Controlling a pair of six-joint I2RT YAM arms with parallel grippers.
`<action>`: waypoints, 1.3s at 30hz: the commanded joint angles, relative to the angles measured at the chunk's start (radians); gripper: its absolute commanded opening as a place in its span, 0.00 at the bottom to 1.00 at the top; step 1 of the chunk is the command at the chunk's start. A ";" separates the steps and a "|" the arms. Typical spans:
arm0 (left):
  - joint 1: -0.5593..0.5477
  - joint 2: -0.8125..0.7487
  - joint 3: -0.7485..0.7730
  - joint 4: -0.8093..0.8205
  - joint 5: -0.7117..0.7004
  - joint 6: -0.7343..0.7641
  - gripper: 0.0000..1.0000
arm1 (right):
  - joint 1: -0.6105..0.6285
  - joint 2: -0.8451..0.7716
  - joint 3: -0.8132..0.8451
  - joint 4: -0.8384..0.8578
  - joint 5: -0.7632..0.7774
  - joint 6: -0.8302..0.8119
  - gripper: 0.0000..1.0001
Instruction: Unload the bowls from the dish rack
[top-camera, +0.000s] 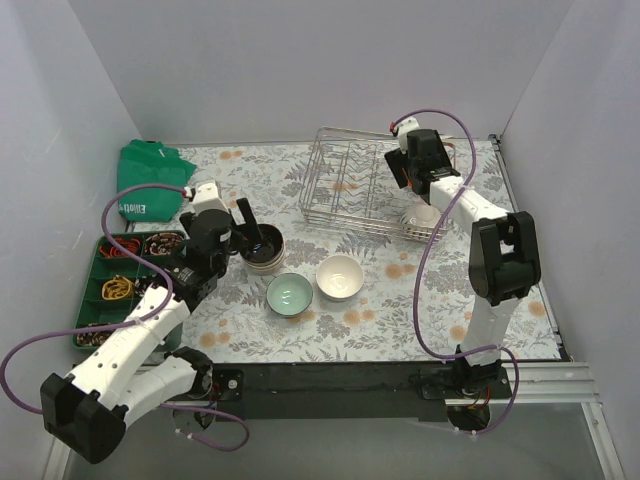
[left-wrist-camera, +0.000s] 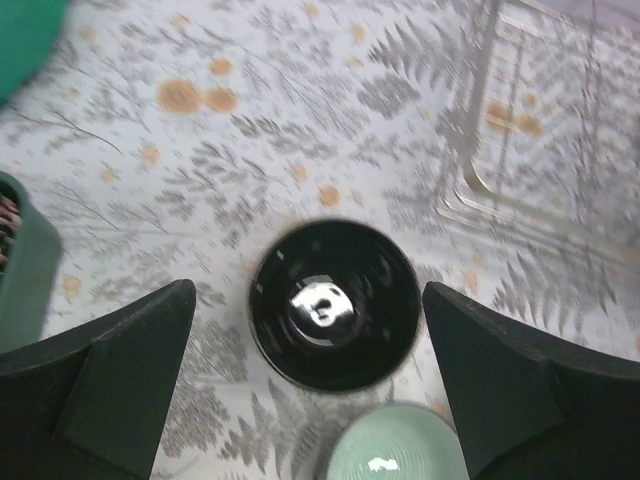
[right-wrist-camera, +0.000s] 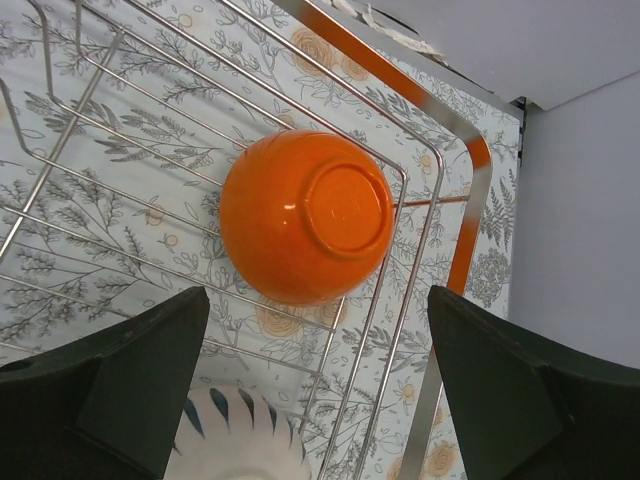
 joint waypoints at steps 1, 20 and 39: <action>0.087 0.003 -0.063 0.165 -0.079 0.081 0.98 | -0.002 0.075 0.110 0.030 0.068 -0.106 0.99; 0.104 -0.051 -0.146 0.226 -0.142 0.109 0.98 | 0.012 0.348 0.262 0.099 0.154 -0.229 0.98; 0.104 -0.040 -0.152 0.226 -0.114 0.110 0.98 | 0.034 0.501 0.245 0.211 0.381 -0.373 0.98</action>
